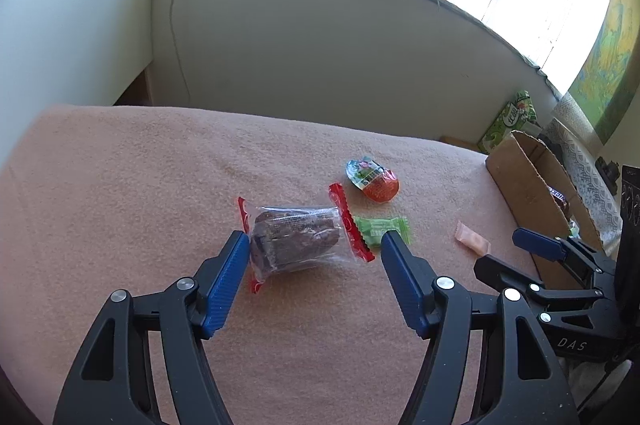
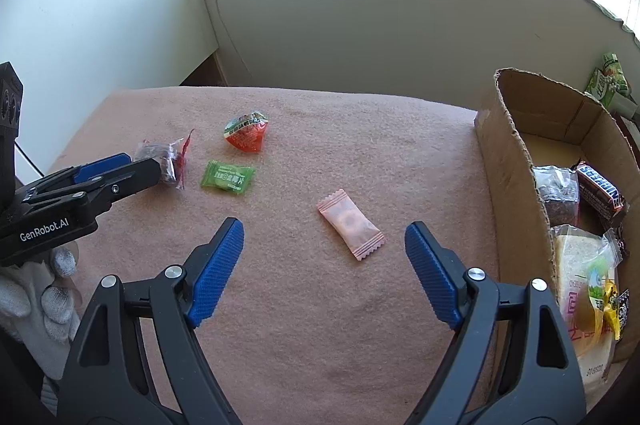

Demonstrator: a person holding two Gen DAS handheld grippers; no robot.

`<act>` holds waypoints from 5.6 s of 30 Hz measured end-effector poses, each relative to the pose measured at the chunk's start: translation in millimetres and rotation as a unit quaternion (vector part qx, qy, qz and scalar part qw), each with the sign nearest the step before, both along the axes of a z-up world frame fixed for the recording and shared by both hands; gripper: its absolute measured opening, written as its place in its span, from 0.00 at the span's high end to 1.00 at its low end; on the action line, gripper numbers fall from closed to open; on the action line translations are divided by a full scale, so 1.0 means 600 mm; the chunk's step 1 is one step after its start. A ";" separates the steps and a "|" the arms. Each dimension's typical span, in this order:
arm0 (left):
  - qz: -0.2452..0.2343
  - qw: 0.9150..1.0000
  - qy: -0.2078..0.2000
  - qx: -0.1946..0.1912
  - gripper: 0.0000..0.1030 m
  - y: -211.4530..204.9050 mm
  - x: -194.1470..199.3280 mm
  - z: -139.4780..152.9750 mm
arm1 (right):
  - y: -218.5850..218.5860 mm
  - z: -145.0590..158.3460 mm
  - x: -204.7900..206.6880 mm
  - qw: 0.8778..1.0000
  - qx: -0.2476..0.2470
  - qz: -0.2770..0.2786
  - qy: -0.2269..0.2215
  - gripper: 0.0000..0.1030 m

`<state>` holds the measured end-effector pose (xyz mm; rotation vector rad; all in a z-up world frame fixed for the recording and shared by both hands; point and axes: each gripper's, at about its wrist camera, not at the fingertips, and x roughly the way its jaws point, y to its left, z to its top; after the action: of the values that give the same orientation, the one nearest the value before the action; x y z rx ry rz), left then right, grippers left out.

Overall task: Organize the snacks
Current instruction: 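Open both tools and move them back toward the remaining snacks, then grasp the pink candy with the right tool while the left tool grasps the clear bag of dark snacks, then carry the pink candy to the box with the right tool while the left tool carries the dark-snack bag there, then open both tools over the box, releasing the pink candy and dark-snack bag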

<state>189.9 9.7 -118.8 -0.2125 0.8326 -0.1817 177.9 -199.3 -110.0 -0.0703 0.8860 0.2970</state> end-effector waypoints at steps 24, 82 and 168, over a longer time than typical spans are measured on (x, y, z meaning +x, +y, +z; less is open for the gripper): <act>0.013 0.999 0.017 0.030 0.40 -0.014 0.027 -0.022 | -0.013 -0.039 0.034 0.999 -0.043 0.002 0.032 0.66; -0.096 0.991 -0.092 -0.008 0.58 -0.171 -0.091 0.127 | -0.140 0.123 -0.072 0.997 0.031 -0.019 -0.066 0.81; -0.212 0.973 -0.084 -0.025 0.55 -0.409 -0.086 0.154 | -0.384 0.132 0.041 0.989 0.040 -0.125 -0.062 0.43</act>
<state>138.4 -235.7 -26.3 -0.0626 0.6976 -0.6143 202.7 -429.5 -31.0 0.0966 0.7500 0.0919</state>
